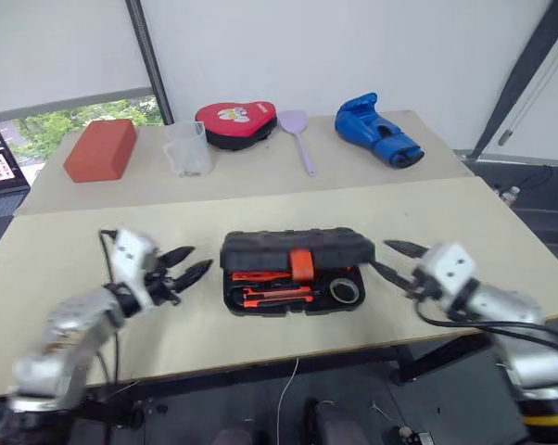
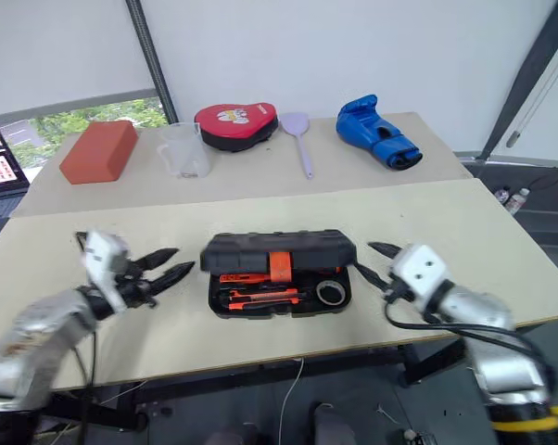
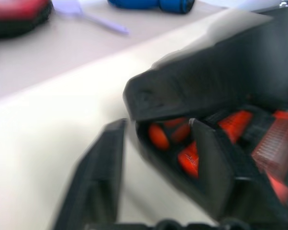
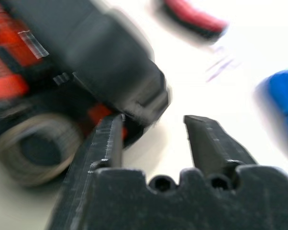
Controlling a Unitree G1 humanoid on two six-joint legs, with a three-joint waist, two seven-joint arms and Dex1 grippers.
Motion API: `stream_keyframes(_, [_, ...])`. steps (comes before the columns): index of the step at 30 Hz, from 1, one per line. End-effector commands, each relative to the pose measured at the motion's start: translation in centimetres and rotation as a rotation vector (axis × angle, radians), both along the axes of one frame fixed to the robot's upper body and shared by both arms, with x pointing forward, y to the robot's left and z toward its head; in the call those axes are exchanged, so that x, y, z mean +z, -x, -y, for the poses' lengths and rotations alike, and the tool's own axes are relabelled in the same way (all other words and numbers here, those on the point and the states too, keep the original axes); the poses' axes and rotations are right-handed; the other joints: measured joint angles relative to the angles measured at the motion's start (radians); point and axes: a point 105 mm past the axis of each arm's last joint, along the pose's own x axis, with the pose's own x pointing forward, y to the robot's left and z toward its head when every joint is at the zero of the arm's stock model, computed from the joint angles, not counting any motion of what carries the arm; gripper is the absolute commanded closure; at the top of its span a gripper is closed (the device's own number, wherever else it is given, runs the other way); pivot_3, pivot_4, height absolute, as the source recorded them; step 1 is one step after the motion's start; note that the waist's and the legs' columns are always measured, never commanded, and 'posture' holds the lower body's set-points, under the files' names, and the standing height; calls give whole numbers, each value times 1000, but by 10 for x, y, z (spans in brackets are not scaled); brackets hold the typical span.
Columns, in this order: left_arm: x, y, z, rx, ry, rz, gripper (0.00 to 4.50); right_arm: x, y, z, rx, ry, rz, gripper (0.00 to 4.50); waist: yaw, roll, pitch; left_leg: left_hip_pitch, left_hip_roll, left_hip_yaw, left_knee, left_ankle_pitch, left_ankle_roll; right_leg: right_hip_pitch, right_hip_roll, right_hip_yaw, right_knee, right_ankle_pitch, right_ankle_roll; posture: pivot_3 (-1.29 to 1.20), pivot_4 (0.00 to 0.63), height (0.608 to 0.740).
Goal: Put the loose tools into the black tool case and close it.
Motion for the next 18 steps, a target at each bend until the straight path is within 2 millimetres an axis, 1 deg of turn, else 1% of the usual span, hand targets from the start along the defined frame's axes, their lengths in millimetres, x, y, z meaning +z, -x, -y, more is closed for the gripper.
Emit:
stream_keyframes(1, [6,5,-23,-64,22,-139,2016,0,45,-13,203,-31,-258,2186,7,0,0,1,0,0,-1,0,0,1,0,0,0,-1,0,0,150,740])
stream_keyframes(2, [4,-2,-29,-61,-28,-134,2016,-6,53,-16,240,-5,-289,2186,9,0,0,2,0,0,-1,0,1,2,0,-1,0,-2,1,0,150,740])
stream_keyframes(3, [3,-14,-31,-59,-86,-106,1998,-13,58,-19,263,15,-325,2444,13,0,0,5,1,0,-1,-1,1,6,0,-1,-1,-5,5,0,150,740])
stream_keyframes(4, [3,-22,-32,-62,-125,-88,1992,-17,61,-21,277,27,-343,2692,16,0,0,8,1,0,-1,-1,0,9,0,-1,-1,-5,6,0,150,740])
stream_keyframes(5, [3,-35,-31,-57,-165,-52,1992,-22,64,-25,292,38,-361,2853,19,0,0,10,1,0,-1,-3,-1,13,-2,-2,-2,-6,7,0,150,740])
stream_keyframes(6, [3,-51,-21,-83,-193,-7,2506,-29,65,-31,311,57,-375,3193,24,0,0,11,1,0,-1,-7,-4,15,-3,-3,-2,-6,8,0,150,740])
stream_keyframes(7, [4,-62,-13,-108,-213,22,2616,-33,66,-34,325,71,-381,3563,33,-1,0,11,0,0,-1,-7,-4,16,-4,-3,-3,-7,9,0,150,740])
stream_keyframes(8, [3,-77,1,-143,-238,56,3008,-40,64,-39,337,100,-376,3896,41,-2,1,12,-1,0,0,-7,-4,17,-5,-3,-3,-6,10,0,150,740])
stream_keyframes(10, [0,-95,17,-185,-272,90,3651,-47,60,-44,346,138,-368,4477,53,-3,0,11,-2,0,2,-7,-4,17,-6,-3,-4,-5,11,0,150,740])
stream_keyframes(12, [-6,-113,41,-256,-325,132,4408,-56,52,-49,348,176,-352,4500,53,-4,-1,9,-2,1,2,-7,-4,15,-6,-3,-5,-3,11,0,150,740])
stream_keyframes(13, [-9,-121,53,-292,-353,152,4459,-59,48,-52,353,191,-343,4500,51,-5,-1,10,-3,1,3,-7,-4,15,-6,-3,-4,0,5,0,150,740])
stream_keyframes(15, [-16,-130,69,-344,-406,168,4459,-62,40,-55,353,214,-320,4500,45,-5,-1,8,-3,0,3,-7,-4,13,-6,-3,-7,0,4,0,150,740])
stream_keyframes(17, [-25,-135,81,-394,-456,154,4459,-64,30,-57,341,236,-293,4500,36,-5,0,6,-2,0,2,-7,-3,12,-5,-5,-9,1,4,0,150,740])
stream_keyframes(18, [-30,-133,86,-439,-471,135,4459,-64,23,-57,320,252,-266,4500,29,-5,0,4,-3,1,2,-7,-3,10,-5,-4,-9,1,4,0,150,740])
